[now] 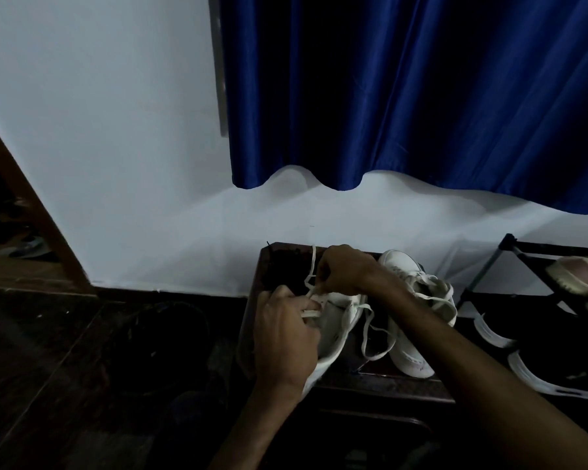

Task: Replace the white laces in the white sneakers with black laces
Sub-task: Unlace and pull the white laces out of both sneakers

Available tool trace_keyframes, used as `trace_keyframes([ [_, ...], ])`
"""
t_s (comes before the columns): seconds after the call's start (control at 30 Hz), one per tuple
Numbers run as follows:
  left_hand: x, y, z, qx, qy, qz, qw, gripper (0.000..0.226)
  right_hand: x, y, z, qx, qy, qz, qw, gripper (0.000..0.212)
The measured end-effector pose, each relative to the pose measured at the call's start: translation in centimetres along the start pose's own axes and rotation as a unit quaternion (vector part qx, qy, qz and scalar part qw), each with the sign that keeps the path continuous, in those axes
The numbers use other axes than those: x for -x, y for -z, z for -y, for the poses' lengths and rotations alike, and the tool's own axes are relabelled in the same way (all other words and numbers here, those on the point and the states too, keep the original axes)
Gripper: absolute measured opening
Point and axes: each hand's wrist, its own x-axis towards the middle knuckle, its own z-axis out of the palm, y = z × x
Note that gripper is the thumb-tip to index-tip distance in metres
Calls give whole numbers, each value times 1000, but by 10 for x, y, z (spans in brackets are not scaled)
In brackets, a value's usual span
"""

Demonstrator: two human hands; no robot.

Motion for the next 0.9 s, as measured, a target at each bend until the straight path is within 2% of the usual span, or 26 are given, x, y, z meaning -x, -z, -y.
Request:
trace_keyframes([
  [0.1,0,-1,-1,-22,-13,9,1000,27,-10,5,0,-87,2,-28,996,14],
  [0.2,0,-1,-1,-34,-16,18,999,28,-15,8,5,-193,18,-91,977,15],
  [0.27,-1,-1,0,-36,-20,23,999,29,-15,5,4,-211,29,-80,974,17],
  [0.37,-2,0,0,-29,-18,27,999,23,-7,4,-12,-141,27,1,990,20],
  [0.5,-4,-1,2,-23,-22,19,999,21,11,12,-38,-68,13,20,997,20],
  [0.73,-1,-3,3,-32,-38,11,999,30,14,24,-12,59,42,143,987,32],
  [0.83,-1,-2,3,-36,-41,18,998,34,9,19,5,177,40,115,977,32],
  [0.9,-1,-2,5,-49,-48,15,998,37,3,17,11,152,38,42,987,26],
])
